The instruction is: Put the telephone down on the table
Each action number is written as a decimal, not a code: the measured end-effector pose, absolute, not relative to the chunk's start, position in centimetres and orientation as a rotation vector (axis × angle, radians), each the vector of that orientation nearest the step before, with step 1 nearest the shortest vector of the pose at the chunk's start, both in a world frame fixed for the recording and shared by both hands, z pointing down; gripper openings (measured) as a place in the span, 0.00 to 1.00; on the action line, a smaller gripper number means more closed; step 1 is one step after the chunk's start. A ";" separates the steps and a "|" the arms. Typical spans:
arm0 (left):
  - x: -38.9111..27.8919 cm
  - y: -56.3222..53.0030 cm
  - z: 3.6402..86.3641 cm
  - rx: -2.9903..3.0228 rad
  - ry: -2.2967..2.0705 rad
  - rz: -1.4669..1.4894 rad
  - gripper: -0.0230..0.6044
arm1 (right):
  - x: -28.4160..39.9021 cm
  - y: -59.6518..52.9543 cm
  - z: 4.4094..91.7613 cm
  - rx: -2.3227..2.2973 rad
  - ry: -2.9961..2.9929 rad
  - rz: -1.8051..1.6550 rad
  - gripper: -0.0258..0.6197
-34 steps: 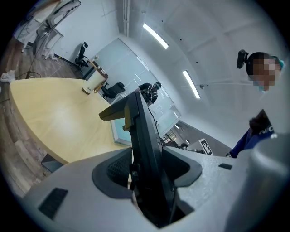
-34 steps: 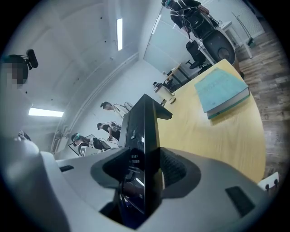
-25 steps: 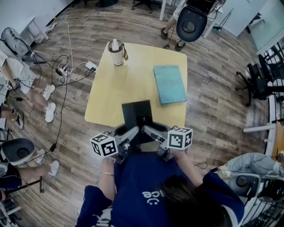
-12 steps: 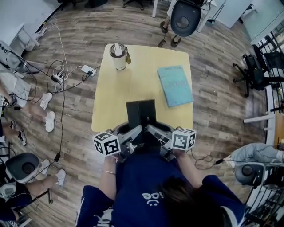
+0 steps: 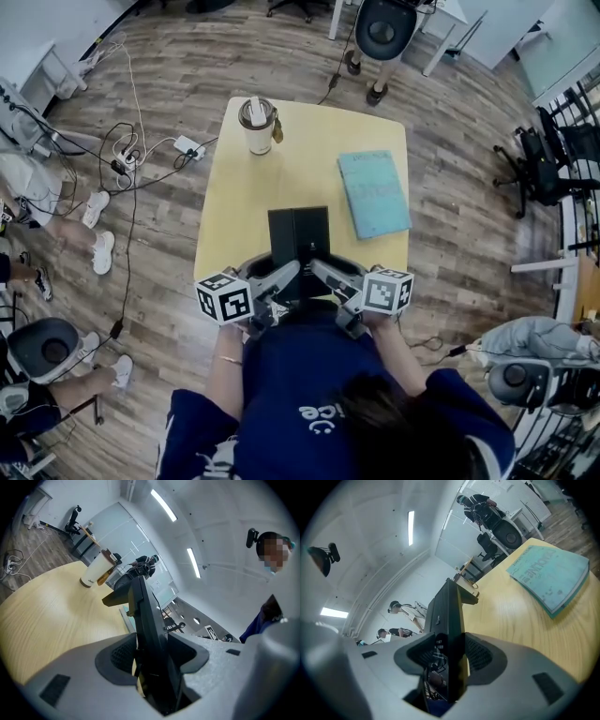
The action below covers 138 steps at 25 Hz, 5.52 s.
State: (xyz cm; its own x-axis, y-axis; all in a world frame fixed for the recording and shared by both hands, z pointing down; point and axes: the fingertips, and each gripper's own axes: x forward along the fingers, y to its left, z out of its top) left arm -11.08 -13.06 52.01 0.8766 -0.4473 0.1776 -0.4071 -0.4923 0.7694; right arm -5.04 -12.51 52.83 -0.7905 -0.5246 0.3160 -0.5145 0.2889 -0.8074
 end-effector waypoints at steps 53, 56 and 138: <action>-13.7 -26.4 60.1 1.932 -0.783 -0.082 0.37 | -7.7 -26.7 60.8 -0.888 2.582 -1.813 0.37; -13.7 -26.4 60.7 1.930 -0.771 -0.064 0.37 | -7.8 -26.8 61.3 -0.891 2.610 -1.809 0.37; -14.8 -21.6 57.2 2.119 -1.172 0.264 0.45 | -6.5 -24.2 55.6 -1.124 2.823 -1.297 0.58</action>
